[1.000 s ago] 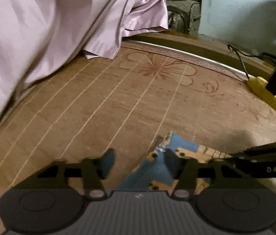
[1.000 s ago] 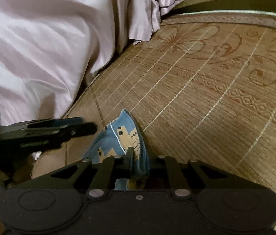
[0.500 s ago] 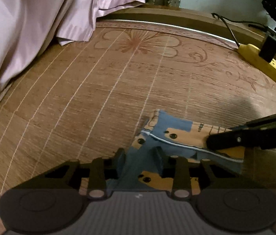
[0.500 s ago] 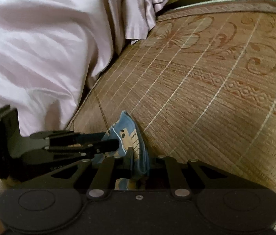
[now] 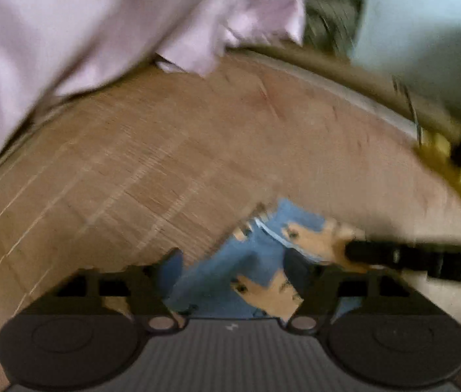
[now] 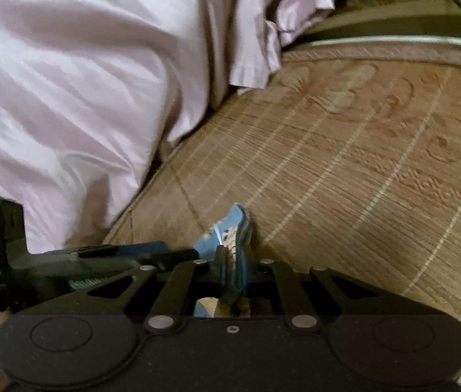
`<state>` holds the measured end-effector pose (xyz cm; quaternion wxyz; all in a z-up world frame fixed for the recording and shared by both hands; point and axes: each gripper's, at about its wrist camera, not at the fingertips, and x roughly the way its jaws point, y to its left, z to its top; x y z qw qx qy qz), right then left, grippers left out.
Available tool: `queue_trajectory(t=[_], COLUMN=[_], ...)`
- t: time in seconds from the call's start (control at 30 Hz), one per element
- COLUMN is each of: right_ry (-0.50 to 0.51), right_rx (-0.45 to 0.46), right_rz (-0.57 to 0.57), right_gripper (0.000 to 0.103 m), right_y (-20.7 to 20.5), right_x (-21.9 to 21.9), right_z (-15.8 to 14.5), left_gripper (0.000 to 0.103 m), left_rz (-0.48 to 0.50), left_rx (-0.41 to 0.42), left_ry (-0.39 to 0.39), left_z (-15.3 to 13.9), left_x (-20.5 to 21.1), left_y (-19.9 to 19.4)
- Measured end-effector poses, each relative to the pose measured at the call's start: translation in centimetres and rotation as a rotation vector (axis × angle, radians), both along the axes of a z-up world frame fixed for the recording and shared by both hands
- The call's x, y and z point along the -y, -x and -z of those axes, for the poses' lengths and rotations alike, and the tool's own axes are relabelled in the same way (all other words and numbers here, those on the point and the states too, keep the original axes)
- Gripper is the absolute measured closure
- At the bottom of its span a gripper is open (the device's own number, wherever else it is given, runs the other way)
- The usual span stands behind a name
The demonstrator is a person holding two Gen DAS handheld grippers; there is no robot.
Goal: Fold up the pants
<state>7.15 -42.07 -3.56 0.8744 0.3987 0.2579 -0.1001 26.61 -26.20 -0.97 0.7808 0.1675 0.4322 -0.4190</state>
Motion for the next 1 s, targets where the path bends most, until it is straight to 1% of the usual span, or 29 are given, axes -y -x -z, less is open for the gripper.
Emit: queue_trajectory(t=[0.1,0.2,0.23,0.27,0.33,0.4,0.47,0.53,0.6,0.67,0.73,0.8,0.87,0.93,1.0], right_ry=[0.053,0.077,0.084,0.089,0.1,0.173,0.259,0.299,0.299,0.296,0.307,0.303,0.302,0.322,0.353], right_rx=[0.009,0.034,0.046,0.056,0.074,0.079,0.088,0.088,0.059,0.03,-0.015,-0.04,-0.048,-0.049,-0.047], right_rz=[-0.018,-0.039,-0.05,-0.06,-0.088,-0.129,-0.192,-0.265,-0.338,-0.377,-0.402,-0.43,-0.46,-0.486,-0.502], right_gripper=[0.095,0.095,0.095,0.095,0.095,0.095,0.095,0.095,0.095,0.095,0.093,0.087,0.083,0.08,0.068], right_y=[0.2,0.2,0.1,0.0,-0.4,-1.1,-2.0,-2.7,-3.3,-3.7,-4.2,-4.7,-4.6,-4.7,-4.7], right_x=[-1.4,-2.5,-3.0,-3.5,-4.9,-7.0,-9.4,-11.5,-13.1,-13.8,-14.3,-14.7,-15.2,-15.8,-16.4], right_z=[-0.9,-1.5,-1.6,-1.9,-2.3,-3.0,-3.6,-3.8,-3.4,-2.7,-1.8,-1.2,-0.8,-0.9,-1.1], left_gripper=[0.03,0.032,0.032,0.032,0.032,0.032,0.032,0.031,0.028,0.027,0.025,0.025,0.025,0.025,0.025], left_rz=[-0.092,-0.203,-0.222,-0.23,-0.22,-0.2,-0.196,-0.189,-0.178,-0.173,-0.188,-0.219,-0.255,-0.286,-0.301], left_rx=[-0.123,-0.241,-0.285,-0.309,-0.323,-0.327,-0.356,-0.393,-0.422,-0.442,-0.46,-0.486,-0.51,-0.541,-0.552], left_ry=[0.068,0.15,0.174,0.19,0.219,0.235,0.246,0.265,0.269,0.277,0.266,0.248,0.242,0.258,0.272], left_z=[-1.2,-2.0,-2.1,-2.3,-2.7,-3.1,-3.0,-2.6,-2.2,-1.3,-0.1,1.4,2.6,3.7,4.2], left_x=[-2.5,-5.5,-6.4,-7.2,-8.6,-9.6,-10.4,-11.3,-12.1,-13.0,-13.8,-14.6,-15.3,-16.1,-16.6], left_y=[-1.9,-3.9,-4.5,-4.9,-5.3,-5.2,-5.2,-5.3,-5.4,-5.4,-5.5,-5.8,-6.2,-6.5,-6.6])
